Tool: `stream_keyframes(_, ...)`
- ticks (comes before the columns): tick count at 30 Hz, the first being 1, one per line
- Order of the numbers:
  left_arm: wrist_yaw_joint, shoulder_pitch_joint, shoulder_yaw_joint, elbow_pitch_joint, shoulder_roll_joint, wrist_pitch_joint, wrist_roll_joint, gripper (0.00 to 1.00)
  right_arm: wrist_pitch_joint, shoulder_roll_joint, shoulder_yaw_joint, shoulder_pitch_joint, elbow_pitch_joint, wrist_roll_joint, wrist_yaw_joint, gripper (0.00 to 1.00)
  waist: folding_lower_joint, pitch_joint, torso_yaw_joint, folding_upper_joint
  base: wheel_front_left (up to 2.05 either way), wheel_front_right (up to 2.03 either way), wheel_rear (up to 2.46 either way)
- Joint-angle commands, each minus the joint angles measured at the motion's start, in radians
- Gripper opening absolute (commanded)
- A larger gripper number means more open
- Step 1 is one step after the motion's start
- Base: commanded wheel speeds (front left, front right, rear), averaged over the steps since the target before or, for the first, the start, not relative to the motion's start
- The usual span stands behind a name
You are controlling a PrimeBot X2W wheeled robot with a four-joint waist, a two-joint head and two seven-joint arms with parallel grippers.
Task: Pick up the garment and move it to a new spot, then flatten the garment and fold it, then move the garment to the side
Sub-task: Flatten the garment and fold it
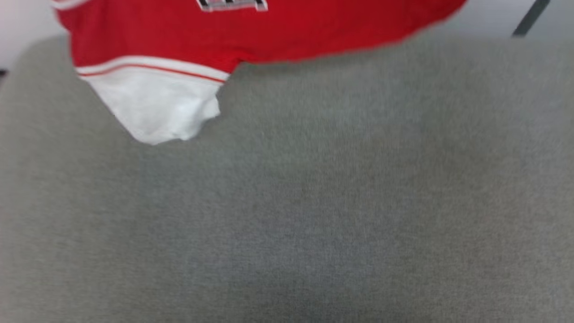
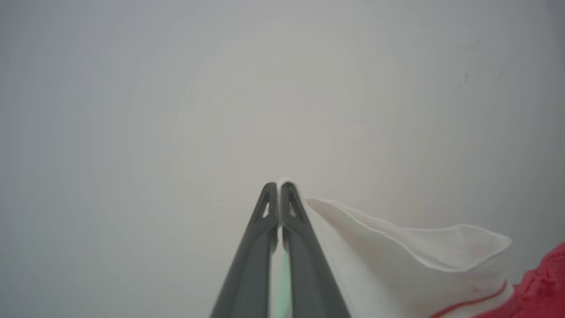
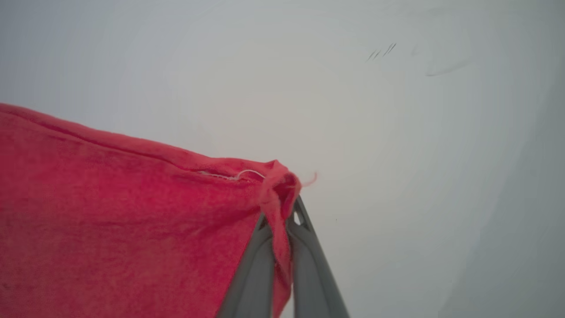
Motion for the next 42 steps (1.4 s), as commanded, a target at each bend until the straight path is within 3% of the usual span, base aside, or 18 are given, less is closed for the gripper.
stream_keyframes(1, 0.008, -0.015, -0.003, 0.004, -0.008, -0.014, 0.01, 0.0, -0.016, 0.005, -0.009, -0.009, 0.007, -0.01, -0.001, 0.0, 0.0, 0.201, -0.044, 0.0, 0.0, 0.0, 0.0)
stream_keyframes(8, 0.035, -0.198, 0.006, 0.01, -0.043, -0.105, 0.037, 0.0, -0.083, -0.013, -0.119, -0.126, -0.001, -0.118, -0.001, 0.0, 0.0, 0.418, -0.05, 0.0, 0.0, 0.0, 0.0)
stream_keyframes(15, 0.039, -0.307, 0.049, -0.061, -0.069, -0.136, 0.053, 0.0, -0.084, -0.044, -0.356, -0.092, -0.193, -0.329, -0.001, 0.0, 0.0, 0.586, -0.022, 0.0, 0.0, 0.0, 0.0)
stream_keyframes(17, 0.049, -0.294, 0.078, -0.105, -0.062, -0.136, 0.062, 0.0, -0.084, -0.04, -0.436, -0.072, -0.227, -0.399, -0.001, 0.0, 0.0, 0.621, -0.011, 0.0, 0.0, 0.0, 0.0)
stream_keyframes(22, 0.024, -0.187, 0.108, -0.162, -0.067, -0.135, 0.096, 0.0, -0.084, 0.021, -0.578, -0.003, -0.259, -0.548, -0.001, 0.0, 0.0, 0.657, 0.01, 0.0, 0.0, 0.0, 0.0)
stream_keyframes(27, -0.002, -0.071, 0.115, -0.153, -0.069, -0.135, 0.113, 0.0, -0.085, 0.058, -0.632, 0.058, -0.251, -0.634, -0.001, 0.0, 0.0, 0.606, 0.034, 0.0, 0.0, 0.0, 0.0)
stream_keyframes(32, -0.022, 0.026, 0.06, -0.069, -0.091, -0.115, 0.1, 0.0, -0.084, 0.068, -0.639, 0.095, -0.143, -0.631, -0.001, 0.0, 0.0, 0.491, 0.063, 0.0, 0.0, 0.0, 0.0)
stream_keyframes(37, -0.024, 0.19, -0.005, -0.073, -0.094, -0.034, 0.018, 0.0, -0.084, 0.069, -0.571, 0.172, -0.034, -0.585, -0.001, 0.0, 0.0, 0.327, 0.078, 0.0, 0.0, 0.0, 0.0)
stream_keyframes(42, -0.025, 0.402, -0.078, -0.182, -0.041, 0.055, -0.094, 0.0, -0.068, 0.056, -0.49, 0.303, 0.003, -0.5, -0.001, 0.0, 0.0, 0.173, 0.1, 0.0, 0.0, 0.0, 0.0)
